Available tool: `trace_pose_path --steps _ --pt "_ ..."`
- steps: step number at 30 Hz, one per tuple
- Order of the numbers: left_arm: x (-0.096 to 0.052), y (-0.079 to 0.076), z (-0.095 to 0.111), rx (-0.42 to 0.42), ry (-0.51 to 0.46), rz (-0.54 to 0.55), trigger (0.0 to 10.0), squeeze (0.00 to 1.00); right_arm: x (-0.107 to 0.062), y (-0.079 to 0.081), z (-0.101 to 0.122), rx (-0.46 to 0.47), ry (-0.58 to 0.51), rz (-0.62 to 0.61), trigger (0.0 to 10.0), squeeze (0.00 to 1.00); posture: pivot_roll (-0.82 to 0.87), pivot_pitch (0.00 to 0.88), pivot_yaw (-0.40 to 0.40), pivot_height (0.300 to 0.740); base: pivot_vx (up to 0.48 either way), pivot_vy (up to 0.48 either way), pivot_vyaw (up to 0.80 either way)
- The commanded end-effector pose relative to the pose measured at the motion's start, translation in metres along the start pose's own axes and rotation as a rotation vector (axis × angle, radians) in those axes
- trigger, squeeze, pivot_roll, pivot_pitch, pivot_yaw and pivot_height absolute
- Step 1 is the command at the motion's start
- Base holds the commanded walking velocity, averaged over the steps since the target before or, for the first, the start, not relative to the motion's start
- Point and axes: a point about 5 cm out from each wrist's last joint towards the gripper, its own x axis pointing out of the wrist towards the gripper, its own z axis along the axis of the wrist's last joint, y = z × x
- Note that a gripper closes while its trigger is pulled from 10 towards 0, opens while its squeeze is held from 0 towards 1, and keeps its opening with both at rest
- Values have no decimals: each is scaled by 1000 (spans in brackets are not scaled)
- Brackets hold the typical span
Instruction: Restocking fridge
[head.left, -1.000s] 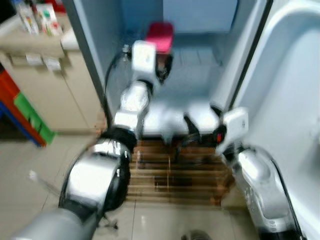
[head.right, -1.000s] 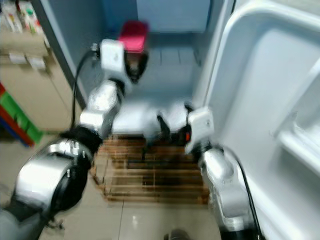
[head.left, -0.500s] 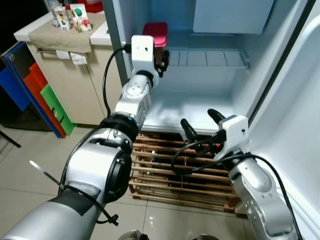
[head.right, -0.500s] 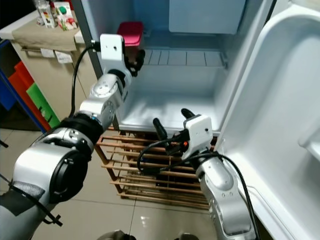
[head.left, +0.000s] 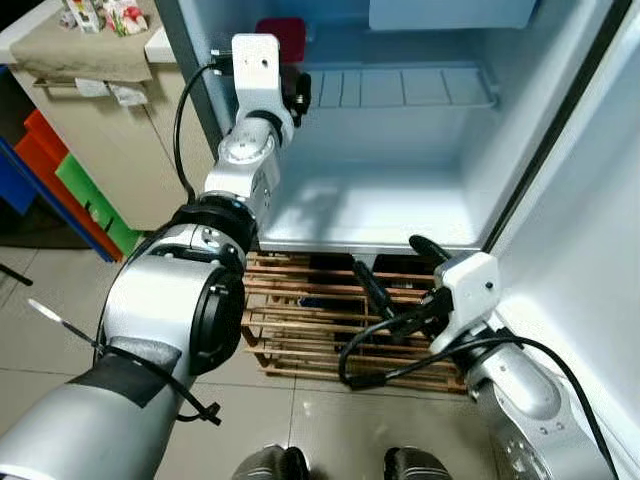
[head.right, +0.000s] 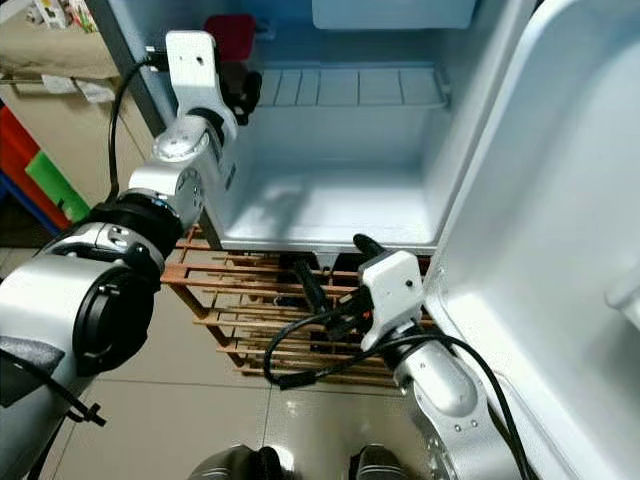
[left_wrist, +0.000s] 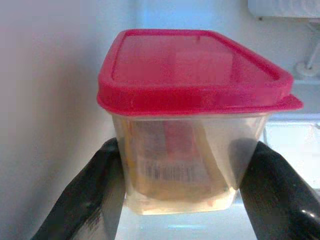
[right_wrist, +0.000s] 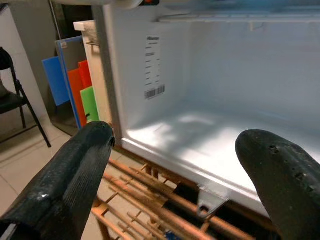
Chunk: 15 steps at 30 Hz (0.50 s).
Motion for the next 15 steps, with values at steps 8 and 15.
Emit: trace_pose_path --steps 8,15 --pt "4 -6 10 -2 24 -21 10000 0 -9 13 1 23 41 2 10000 0 -291 251 116 740 0 0 0" --pt "6 -14 23 -1 3 -44 10000 0 -10 18 2 27 57 -10 10000 0 -297 250 121 740 0 0 0"
